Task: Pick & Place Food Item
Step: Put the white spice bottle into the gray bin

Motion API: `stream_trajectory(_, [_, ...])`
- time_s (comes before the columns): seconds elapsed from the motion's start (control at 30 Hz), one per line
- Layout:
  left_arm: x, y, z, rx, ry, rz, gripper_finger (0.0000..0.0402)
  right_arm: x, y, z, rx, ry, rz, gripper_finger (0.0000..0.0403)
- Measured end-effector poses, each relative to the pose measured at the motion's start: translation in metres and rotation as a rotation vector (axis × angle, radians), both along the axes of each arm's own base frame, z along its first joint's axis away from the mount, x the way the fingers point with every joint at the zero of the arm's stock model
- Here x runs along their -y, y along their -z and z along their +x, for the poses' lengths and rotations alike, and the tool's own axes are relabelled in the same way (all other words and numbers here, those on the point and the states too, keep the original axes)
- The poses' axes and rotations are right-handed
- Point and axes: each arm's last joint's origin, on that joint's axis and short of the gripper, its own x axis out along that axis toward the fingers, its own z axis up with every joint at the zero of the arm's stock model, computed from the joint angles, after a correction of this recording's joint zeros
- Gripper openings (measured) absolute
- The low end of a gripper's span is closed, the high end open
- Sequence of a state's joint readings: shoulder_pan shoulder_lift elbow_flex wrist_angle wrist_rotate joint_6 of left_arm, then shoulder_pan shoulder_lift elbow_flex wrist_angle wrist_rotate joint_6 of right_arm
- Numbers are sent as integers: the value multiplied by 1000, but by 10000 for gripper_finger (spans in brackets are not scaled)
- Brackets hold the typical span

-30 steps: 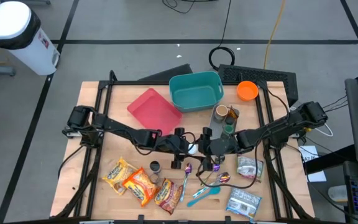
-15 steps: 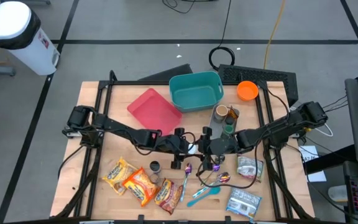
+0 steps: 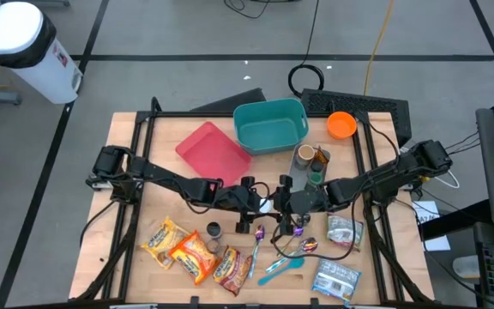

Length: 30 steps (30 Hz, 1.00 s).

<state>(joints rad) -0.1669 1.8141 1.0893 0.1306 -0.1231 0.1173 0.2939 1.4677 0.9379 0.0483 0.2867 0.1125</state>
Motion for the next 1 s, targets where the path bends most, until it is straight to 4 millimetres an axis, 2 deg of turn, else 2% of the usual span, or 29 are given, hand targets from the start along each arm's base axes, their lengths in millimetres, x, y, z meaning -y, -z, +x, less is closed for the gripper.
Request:
stream_trajectory(0.17, [0,0,0,0,-2,-3,211,0,0,0,0,-2,0,184])
stream_trajectory(0.4, [1,-1,0,6,-3,-22,251,0,0,0,1,-11,-3,186])
stream_trajectory(0.73, [0,-2,1,16,-28,-36,225,2,-5,-6,-18,-1,2,183])
stream_trajectory(0.87, [1,-16,-2,66,-24,-54,220,3,-14,-13,-9,8,21,183])
stream_trajectory(1.0, [2,-39,-12,108,-33,-73,240,7,-23,-23,-19,44,23,183])
